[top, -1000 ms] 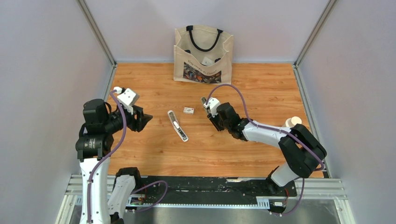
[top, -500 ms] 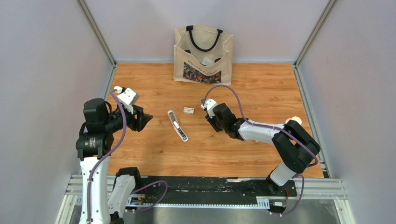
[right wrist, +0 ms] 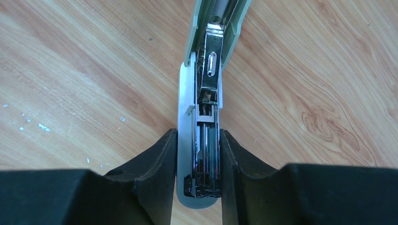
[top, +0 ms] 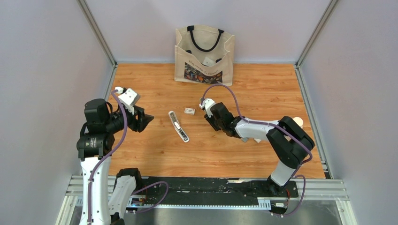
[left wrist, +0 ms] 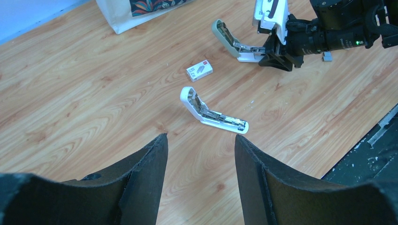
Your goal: Load the staples into the stapler
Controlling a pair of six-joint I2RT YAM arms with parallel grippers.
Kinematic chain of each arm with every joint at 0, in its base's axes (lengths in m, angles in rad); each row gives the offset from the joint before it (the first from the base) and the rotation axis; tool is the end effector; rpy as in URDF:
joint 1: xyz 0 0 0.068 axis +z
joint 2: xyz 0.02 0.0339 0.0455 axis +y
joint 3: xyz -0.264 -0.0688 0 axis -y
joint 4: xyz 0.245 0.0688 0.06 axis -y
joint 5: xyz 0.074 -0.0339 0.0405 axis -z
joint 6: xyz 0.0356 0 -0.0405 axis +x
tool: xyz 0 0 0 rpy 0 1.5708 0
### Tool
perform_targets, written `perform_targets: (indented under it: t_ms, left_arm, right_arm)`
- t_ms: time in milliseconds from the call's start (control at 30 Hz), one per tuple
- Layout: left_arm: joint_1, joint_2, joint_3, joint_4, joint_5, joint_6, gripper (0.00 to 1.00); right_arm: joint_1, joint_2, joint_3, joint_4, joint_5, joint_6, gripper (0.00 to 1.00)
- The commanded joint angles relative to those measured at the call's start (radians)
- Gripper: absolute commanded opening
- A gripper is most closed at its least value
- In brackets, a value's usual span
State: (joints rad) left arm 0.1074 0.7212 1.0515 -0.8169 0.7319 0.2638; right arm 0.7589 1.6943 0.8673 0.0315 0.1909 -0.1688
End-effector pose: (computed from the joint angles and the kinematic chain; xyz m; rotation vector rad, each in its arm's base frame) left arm 0.1247 -0.0105 0.3770 0.5886 1.8693 -0.5070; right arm 0.2505 0.2283 0.1580 -0.9680 2.1401 0.0637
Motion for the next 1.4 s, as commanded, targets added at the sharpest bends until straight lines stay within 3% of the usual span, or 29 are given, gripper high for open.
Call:
perform_targets:
  t_ms: [0, 633, 1067, 1367]
  left_arm:
    - [0.011, -0.002, -0.005, 0.032, 0.020, 0.002, 0.62]
    - [0.012, -0.003, -0.019, 0.041, 0.021, -0.001, 0.62]
    - [0.012, -0.003, -0.019, 0.039, 0.020, 0.002, 0.63]
    - [0.012, -0.002, -0.018, 0.042, 0.018, 0.002, 0.62]
  right_arm:
    - [0.007, 0.030, 0.036, 0.001, 0.007, 0.018, 0.00]
    - [0.031, 0.088, 0.084, -0.091, -0.048, 0.029, 0.01]
    - [0.042, 0.099, 0.098, -0.127, -0.061, 0.028, 0.22]
    - [0.043, 0.099, 0.099, -0.150, -0.065, 0.046, 0.30]
